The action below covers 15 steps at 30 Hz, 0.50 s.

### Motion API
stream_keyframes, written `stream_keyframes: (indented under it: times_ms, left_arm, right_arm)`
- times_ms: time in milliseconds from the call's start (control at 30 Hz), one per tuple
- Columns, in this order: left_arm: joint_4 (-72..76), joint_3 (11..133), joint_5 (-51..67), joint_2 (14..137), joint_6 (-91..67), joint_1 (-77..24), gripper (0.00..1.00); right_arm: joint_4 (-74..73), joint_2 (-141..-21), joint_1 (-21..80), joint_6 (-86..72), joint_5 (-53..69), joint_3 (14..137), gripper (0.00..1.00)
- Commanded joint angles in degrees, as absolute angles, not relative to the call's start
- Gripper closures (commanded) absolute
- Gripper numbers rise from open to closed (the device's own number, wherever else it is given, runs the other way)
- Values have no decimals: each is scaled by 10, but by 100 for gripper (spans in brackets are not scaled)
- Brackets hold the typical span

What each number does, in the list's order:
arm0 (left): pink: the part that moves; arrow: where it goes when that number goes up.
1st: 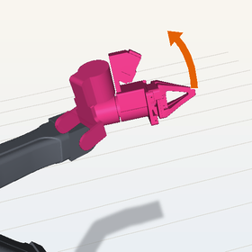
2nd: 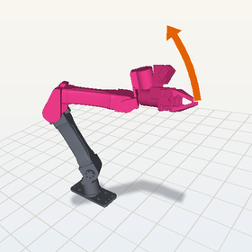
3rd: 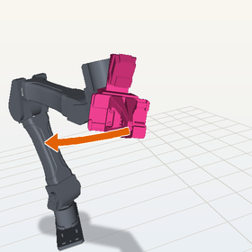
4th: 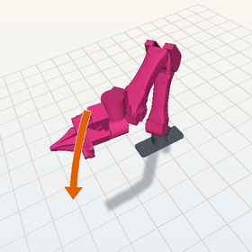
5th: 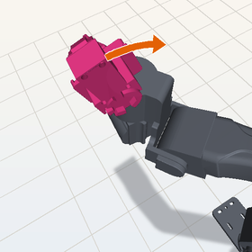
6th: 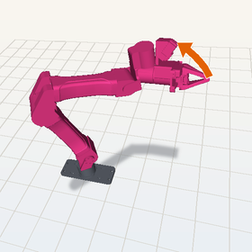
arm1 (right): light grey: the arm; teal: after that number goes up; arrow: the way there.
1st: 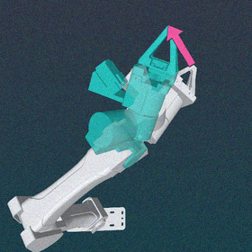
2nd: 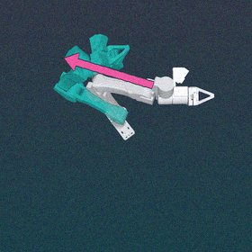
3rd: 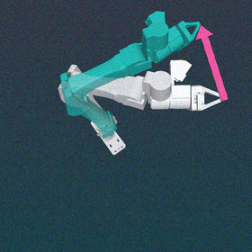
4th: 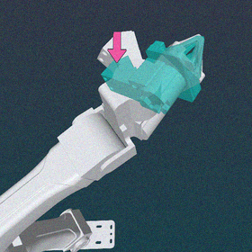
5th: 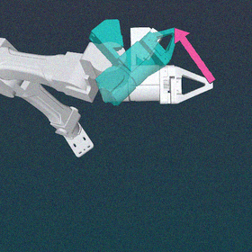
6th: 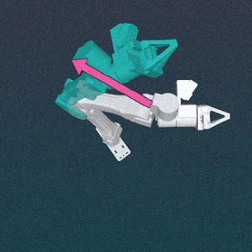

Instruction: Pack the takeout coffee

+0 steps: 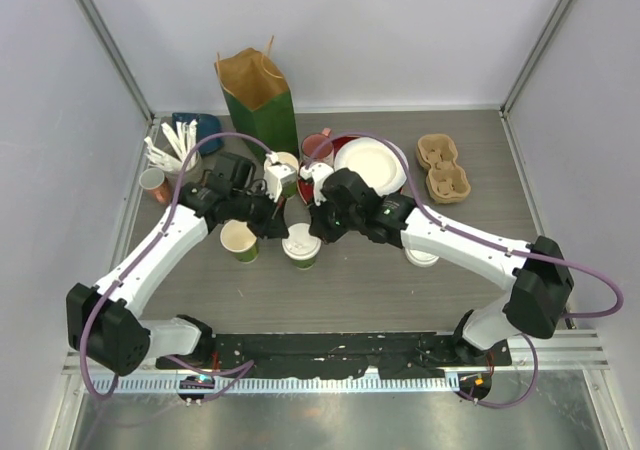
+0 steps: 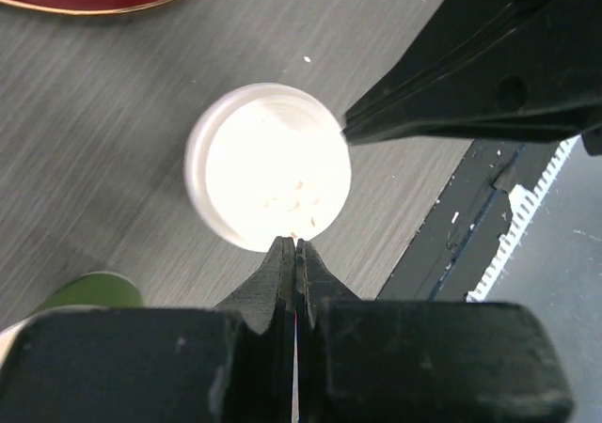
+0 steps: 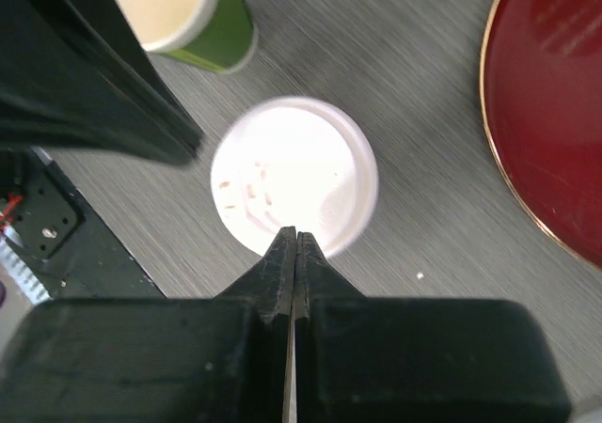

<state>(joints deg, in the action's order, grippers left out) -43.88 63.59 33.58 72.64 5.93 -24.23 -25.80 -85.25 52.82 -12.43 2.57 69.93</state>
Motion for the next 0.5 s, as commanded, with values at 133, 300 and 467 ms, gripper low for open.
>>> stream_keyframes:
  times_ms: [133,300,467]
  left_arm:
    - [-416,665,352,708,48,-259,100]
    - [-368,618,355,763,47,-259,100]
    - [-361,583,336,815,71,-258,100]
  right_arm:
    - [-170,-848,521,-134,73,741,99]
    - [-126,-883,497,-155,142,693,99]
    - [-118,-913,483,-167,155,650,99]
